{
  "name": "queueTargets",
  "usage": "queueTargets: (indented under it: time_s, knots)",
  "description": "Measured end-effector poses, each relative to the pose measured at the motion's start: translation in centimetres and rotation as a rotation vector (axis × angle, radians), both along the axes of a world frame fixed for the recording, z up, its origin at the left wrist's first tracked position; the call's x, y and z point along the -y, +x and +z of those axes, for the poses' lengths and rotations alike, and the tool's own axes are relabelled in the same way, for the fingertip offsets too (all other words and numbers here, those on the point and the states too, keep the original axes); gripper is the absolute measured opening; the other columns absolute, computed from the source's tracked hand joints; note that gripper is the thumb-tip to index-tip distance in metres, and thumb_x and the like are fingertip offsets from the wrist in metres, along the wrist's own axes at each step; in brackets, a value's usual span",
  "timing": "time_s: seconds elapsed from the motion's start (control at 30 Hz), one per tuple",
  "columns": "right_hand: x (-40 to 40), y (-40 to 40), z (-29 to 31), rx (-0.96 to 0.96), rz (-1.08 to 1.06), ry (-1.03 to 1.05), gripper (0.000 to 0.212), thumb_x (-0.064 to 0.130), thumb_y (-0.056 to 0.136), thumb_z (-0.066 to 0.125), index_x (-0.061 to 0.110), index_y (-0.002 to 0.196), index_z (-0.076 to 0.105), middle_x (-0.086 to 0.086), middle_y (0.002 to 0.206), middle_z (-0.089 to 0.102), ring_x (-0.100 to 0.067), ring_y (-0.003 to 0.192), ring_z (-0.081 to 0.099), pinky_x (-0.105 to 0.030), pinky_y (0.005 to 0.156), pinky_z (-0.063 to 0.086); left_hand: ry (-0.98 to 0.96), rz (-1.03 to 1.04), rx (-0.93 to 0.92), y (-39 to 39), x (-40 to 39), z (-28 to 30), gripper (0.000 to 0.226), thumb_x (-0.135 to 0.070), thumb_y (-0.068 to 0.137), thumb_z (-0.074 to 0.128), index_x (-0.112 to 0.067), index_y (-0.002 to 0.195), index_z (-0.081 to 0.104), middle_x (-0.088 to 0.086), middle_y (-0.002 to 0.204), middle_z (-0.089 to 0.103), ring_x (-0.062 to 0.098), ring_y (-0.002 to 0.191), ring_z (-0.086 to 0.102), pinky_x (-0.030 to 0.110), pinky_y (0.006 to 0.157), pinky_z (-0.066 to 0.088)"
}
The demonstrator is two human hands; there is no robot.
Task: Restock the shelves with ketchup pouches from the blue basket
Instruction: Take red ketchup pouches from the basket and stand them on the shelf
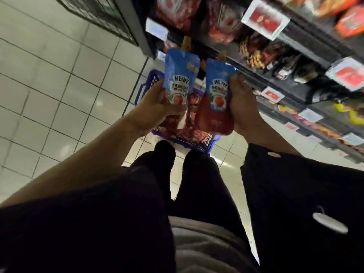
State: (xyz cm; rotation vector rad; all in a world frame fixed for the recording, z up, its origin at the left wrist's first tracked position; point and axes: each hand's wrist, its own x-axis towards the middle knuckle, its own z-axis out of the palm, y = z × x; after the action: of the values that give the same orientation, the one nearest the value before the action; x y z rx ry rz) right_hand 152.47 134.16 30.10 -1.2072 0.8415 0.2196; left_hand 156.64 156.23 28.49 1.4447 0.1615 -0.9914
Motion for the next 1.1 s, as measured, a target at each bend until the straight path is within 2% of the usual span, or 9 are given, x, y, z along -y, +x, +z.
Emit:
queueTargets:
  time_s: [0.13, 0.2, 0.23, 0.3, 0.4, 0.53, 0.63, 0.77, 1.1]
  knots:
    - [-0.1, 2.5, 7.9, -0.039, -0.060, 0.043, 0.037, 0.041, 0.105, 0.047, 0.009, 0.111, 0.064, -0.015, 0.107, 0.067, -0.027, 0.089, 0.065, -0.046, 0.089, 0.052, -0.014, -0.005, 0.146, 2.1, 1.0, 8.6, 0.054, 0.005, 0.080, 0.078, -0.005, 0.128, 0.056, 0.013, 0.112, 0.072, 0.027, 0.102, 0.070, 0.044, 0.095, 0.057]
    - [0.4, 3.2, 11.5, 0.014, -0.086, 0.113, 0.045, 0.045, 0.103, 0.048, 0.009, 0.123, 0.066, -0.020, 0.123, 0.067, -0.037, 0.107, 0.066, -0.052, 0.102, 0.049, -0.053, 0.023, 0.187, 2.8, 1.1, 12.0, 0.048, 0.006, 0.081, 0.077, -0.009, 0.124, 0.060, 0.009, 0.109, 0.073, 0.025, 0.100, 0.069, 0.047, 0.097, 0.056]
    - [0.5, 3.2, 13.5, 0.073, -0.078, 0.223, 0.044, 0.043, 0.101, 0.051, 0.009, 0.124, 0.067, -0.021, 0.125, 0.067, -0.038, 0.111, 0.065, -0.053, 0.101, 0.050, -0.068, 0.052, 0.197, 3.2, 1.0, 13.6, 0.048, 0.005, 0.081, 0.076, -0.008, 0.124, 0.060, 0.008, 0.109, 0.073, 0.025, 0.100, 0.069, 0.049, 0.098, 0.055]
    - [0.5, 2.7, 17.1, 0.153, -0.019, 0.384, 0.033, 0.031, 0.095, 0.062, 0.007, 0.117, 0.068, -0.018, 0.110, 0.073, -0.032, 0.094, 0.073, -0.048, 0.085, 0.059, -0.110, 0.068, 0.205, 3.8, 0.5, 16.4, 0.049, -0.004, 0.081, 0.077, -0.006, 0.127, 0.060, 0.005, 0.108, 0.074, 0.021, 0.097, 0.070, 0.044, 0.091, 0.056]
    - [0.9, 1.0, 20.8, 0.212, 0.022, 0.173, 0.025, 0.016, 0.081, 0.074, 0.008, 0.104, 0.069, -0.010, 0.087, 0.076, -0.022, 0.071, 0.073, -0.036, 0.066, 0.060, -0.158, 0.018, 0.221, 4.6, 0.2, 19.7, 0.046, -0.016, 0.084, 0.079, -0.012, 0.127, 0.063, 0.006, 0.112, 0.075, 0.024, 0.102, 0.072, 0.040, 0.088, 0.057]
    - [1.7, -1.0, 25.1, 0.312, 0.035, -0.030, 0.024, 0.021, 0.077, 0.077, 0.014, 0.099, 0.072, -0.010, 0.089, 0.075, -0.021, 0.072, 0.072, -0.037, 0.068, 0.060, -0.198, -0.048, 0.281, 5.0, 2.0, 23.7, 0.035, -0.024, 0.082, 0.078, -0.029, 0.115, 0.069, 0.003, 0.110, 0.076, 0.019, 0.099, 0.073, 0.037, 0.081, 0.058]
    - [3.5, -2.0, 27.7, 0.394, 0.026, -0.081, 0.026, 0.024, 0.077, 0.081, 0.016, 0.101, 0.073, -0.010, 0.094, 0.077, -0.021, 0.077, 0.074, -0.035, 0.068, 0.059, -0.246, -0.100, 0.338, 4.9, 4.3, 26.6, 0.042, -0.029, 0.077, 0.084, -0.028, 0.117, 0.069, 0.005, 0.114, 0.075, 0.020, 0.103, 0.072, 0.033, 0.082, 0.058]
    - [6.7, -3.1, 30.5, 0.442, 0.047, -0.114, 0.027, 0.030, 0.079, 0.081, 0.023, 0.105, 0.074, -0.012, 0.105, 0.076, -0.024, 0.087, 0.074, -0.037, 0.073, 0.059, -0.236, -0.167, 0.411, 4.9, 7.5, 29.6, 0.051, -0.035, 0.073, 0.086, -0.028, 0.119, 0.067, 0.006, 0.116, 0.074, 0.026, 0.107, 0.071, 0.044, 0.089, 0.058]
    - [20.3, -10.6, 30.7, 0.425, 0.050, -0.162, 0.031, 0.025, 0.084, 0.077, 0.015, 0.112, 0.069, -0.010, 0.105, 0.077, -0.023, 0.092, 0.074, -0.032, 0.075, 0.059, -0.260, -0.172, 0.438, -1.9, 21.2, 29.9, 0.046, -0.006, 0.075, 0.081, -0.025, 0.115, 0.069, 0.013, 0.109, 0.075, 0.024, 0.094, 0.074, 0.028, 0.073, 0.059]
